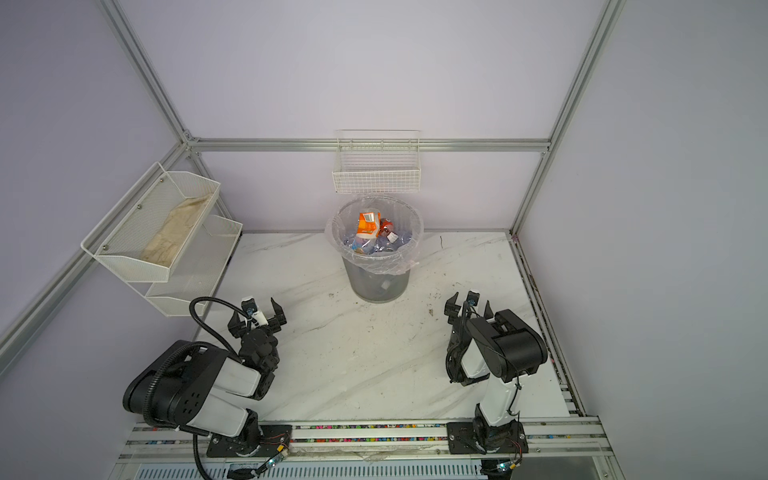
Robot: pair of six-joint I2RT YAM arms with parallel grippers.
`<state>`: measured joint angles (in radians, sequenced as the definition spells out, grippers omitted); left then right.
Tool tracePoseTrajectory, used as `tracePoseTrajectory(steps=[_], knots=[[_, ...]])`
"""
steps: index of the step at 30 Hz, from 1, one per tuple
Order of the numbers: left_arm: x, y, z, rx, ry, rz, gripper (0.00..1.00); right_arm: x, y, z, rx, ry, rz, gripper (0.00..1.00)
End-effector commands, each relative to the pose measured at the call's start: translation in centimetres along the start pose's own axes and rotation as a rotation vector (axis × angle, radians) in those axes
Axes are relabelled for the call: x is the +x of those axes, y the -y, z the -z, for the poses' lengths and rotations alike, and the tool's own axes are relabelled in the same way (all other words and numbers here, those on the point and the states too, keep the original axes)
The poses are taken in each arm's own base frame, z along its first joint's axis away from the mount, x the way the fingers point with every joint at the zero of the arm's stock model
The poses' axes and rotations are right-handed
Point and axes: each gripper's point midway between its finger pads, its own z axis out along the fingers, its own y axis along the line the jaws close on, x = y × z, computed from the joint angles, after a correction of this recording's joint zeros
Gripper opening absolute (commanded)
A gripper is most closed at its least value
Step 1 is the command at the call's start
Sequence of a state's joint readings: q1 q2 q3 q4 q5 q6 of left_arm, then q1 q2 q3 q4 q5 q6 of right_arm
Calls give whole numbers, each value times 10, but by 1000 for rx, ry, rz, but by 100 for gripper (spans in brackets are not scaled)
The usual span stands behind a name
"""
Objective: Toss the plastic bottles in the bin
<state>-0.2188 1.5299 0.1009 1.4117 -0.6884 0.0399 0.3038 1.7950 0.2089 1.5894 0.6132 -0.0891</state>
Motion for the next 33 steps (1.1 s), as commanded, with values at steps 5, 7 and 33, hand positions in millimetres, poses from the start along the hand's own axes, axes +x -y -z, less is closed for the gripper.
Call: tracePoseTrajectory(steps=[5, 7, 33], knots=[[-15, 18, 4, 91, 68, -12, 100, -56, -17, 2, -95, 222, -82, 97], [-15, 25, 5, 124, 71, -34, 100, -54, -22, 2, -120, 219, -75, 97], [-3, 46, -7, 225, 52, -96, 100, -37, -20, -51, -66, 73, -76, 98]])
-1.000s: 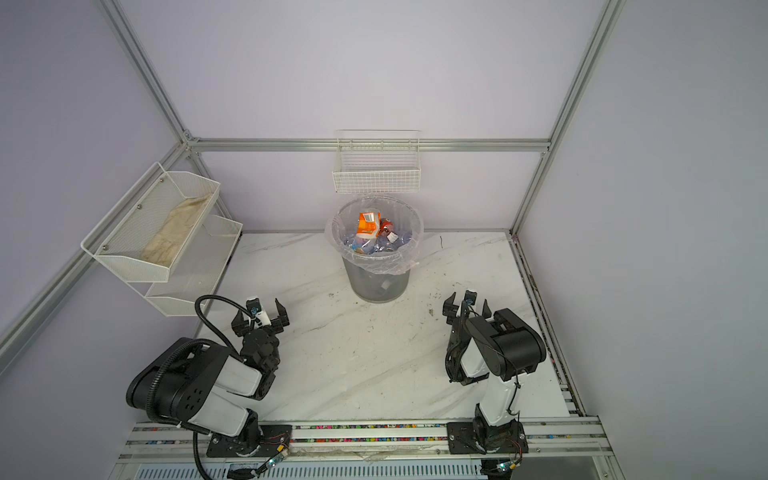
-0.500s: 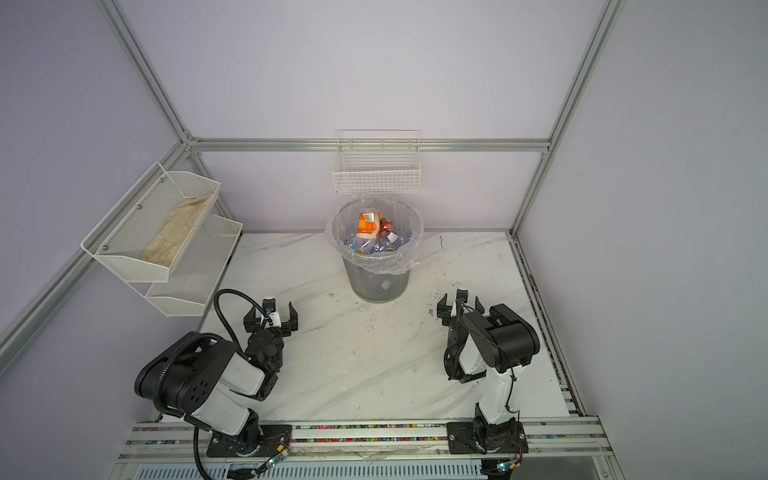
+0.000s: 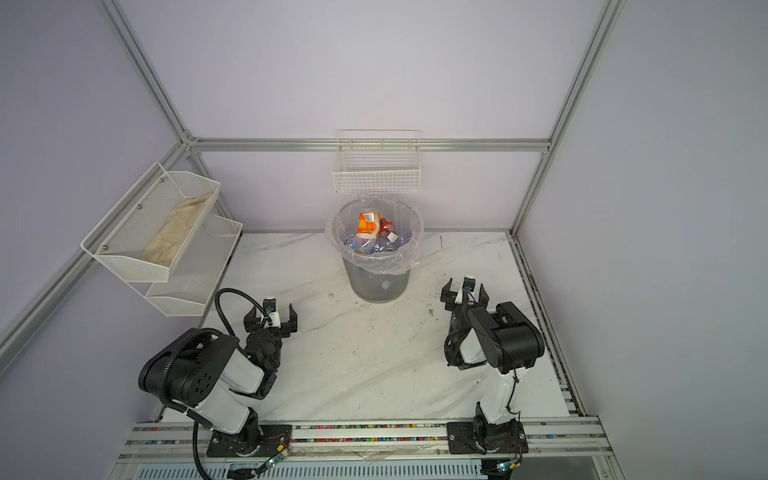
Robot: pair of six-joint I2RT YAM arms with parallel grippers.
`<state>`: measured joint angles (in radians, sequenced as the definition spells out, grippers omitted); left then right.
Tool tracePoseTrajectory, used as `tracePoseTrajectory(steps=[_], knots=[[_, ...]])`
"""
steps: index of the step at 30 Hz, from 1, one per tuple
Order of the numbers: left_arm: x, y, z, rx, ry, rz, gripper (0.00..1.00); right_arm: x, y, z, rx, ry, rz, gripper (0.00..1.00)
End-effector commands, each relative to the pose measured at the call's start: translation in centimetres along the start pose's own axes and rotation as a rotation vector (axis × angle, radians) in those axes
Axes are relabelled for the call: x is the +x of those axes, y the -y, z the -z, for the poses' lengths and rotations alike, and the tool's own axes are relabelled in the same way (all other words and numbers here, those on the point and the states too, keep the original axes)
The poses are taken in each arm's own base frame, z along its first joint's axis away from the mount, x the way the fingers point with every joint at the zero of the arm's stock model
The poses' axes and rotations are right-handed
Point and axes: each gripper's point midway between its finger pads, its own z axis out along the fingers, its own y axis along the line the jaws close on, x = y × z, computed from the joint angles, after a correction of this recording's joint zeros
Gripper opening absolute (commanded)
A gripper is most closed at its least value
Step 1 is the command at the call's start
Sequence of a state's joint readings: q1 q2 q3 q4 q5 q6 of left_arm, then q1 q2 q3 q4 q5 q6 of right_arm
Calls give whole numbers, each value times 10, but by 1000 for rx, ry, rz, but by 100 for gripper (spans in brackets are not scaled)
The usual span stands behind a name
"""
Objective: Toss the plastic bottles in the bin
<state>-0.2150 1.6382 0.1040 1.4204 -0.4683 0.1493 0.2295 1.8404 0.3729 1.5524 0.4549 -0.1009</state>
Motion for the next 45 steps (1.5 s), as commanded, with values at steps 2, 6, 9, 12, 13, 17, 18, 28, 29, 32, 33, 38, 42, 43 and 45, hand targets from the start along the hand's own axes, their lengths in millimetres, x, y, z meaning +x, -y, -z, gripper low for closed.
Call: tracePoseTrajectory(steps=[2, 6, 9, 12, 13, 17, 18, 28, 29, 32, 33, 38, 42, 43, 45], knots=[[-32, -1, -9, -8, 111, 52, 100, -9, 7, -15, 32, -7, -51, 97], [-31, -4, -15, -16, 107, 54, 100, -9, 8, -15, 34, -9, -52, 97], [-31, -7, -19, -28, 103, 65, 100, -10, 9, -15, 34, -4, -51, 97], [-30, -8, -20, -29, 101, 68, 100, -10, 9, -15, 34, -3, -48, 97], [-31, -8, -20, -29, 102, 68, 100, -11, 9, -15, 34, -1, -49, 98], [-30, -9, -21, -31, 98, 69, 100, -10, 9, -15, 35, -3, -48, 97], [-30, -9, -22, -32, 94, 70, 100, -10, 9, -15, 36, -4, -51, 97], [-11, -18, -58, -30, -99, 121, 100, -5, 17, -26, 41, -42, -85, 97], [-11, -18, -59, -26, -104, 123, 100, -5, 17, -25, 41, -42, -84, 97], [-10, -18, -61, -15, -111, 130, 100, -7, 18, -24, 42, -33, -78, 97], [-9, -19, -62, -14, -121, 136, 100, -8, 18, -24, 42, -32, -77, 97], [-8, -22, -63, -14, -125, 145, 100, -9, 19, -23, 43, -24, -70, 97], [-9, -21, -62, -13, -117, 145, 100, -9, 19, -23, 43, -24, -70, 97], [-9, -21, -62, -13, -119, 144, 100, -9, 19, -23, 43, -25, -70, 97], [-9, -21, -62, -14, -118, 144, 100, -9, 19, -24, 43, -26, -72, 98]])
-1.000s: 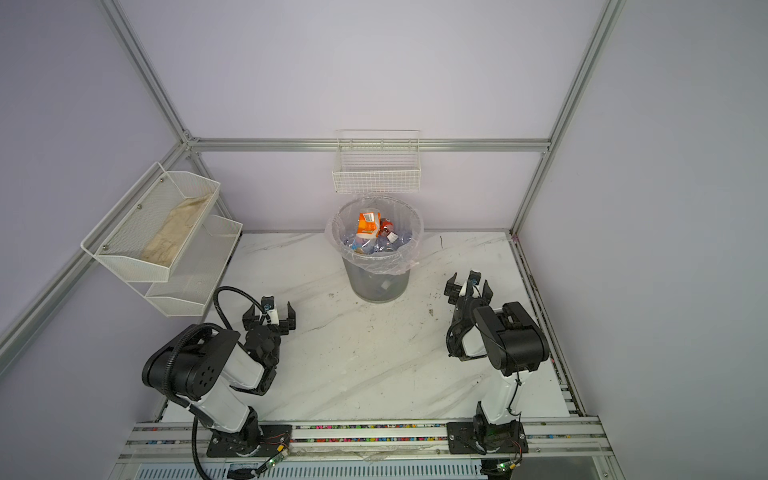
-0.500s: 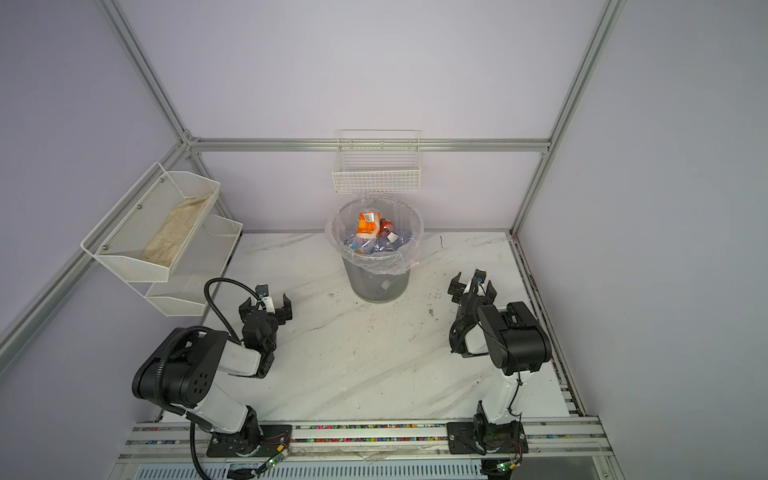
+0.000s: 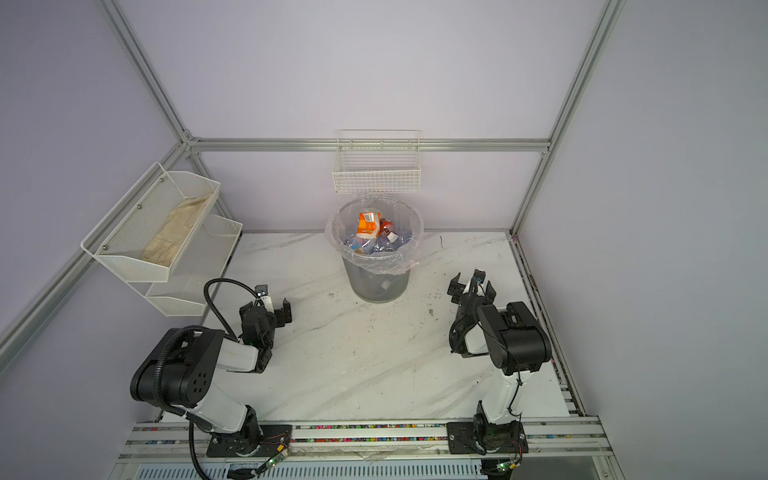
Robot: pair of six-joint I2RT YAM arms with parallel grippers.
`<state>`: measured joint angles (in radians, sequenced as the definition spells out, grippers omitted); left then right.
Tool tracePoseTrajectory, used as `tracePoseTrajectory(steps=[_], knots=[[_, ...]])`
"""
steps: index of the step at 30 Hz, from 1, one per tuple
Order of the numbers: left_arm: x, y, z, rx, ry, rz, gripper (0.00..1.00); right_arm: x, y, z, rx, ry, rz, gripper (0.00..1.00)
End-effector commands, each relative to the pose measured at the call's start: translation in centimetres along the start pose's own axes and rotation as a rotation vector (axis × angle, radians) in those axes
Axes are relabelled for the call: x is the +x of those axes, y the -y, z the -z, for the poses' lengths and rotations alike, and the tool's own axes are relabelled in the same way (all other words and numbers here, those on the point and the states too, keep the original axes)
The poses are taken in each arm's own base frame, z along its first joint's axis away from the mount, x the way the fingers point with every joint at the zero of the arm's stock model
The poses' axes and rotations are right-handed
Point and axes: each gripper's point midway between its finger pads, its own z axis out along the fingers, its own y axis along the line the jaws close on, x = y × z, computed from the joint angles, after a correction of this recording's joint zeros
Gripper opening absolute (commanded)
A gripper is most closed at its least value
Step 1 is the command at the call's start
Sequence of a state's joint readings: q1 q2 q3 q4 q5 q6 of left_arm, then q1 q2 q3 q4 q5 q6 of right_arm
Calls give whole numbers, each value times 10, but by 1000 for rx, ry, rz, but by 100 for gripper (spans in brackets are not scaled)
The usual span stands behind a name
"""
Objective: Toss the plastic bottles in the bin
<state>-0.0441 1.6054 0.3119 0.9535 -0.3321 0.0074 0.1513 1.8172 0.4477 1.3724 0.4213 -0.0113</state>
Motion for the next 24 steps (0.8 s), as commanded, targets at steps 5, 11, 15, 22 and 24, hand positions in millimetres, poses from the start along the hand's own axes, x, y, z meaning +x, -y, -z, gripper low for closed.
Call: tracePoseTrajectory(steps=[5, 11, 15, 22, 24], knots=[[-41, -2, -6, -10, 105, 59, 100, -13, 1, -3, -5, 26, -42, 97], [-39, -7, -8, -18, 93, 77, 100, -13, 1, -2, -4, 26, -38, 97], [-40, -7, -7, -17, 96, 78, 100, -15, 2, -1, -4, 37, -30, 97], [-40, -7, -6, -17, 101, 78, 100, -17, 3, 0, -1, 45, -27, 97], [-40, -6, -6, -17, 100, 77, 100, -17, 3, 0, 0, 45, -26, 97]])
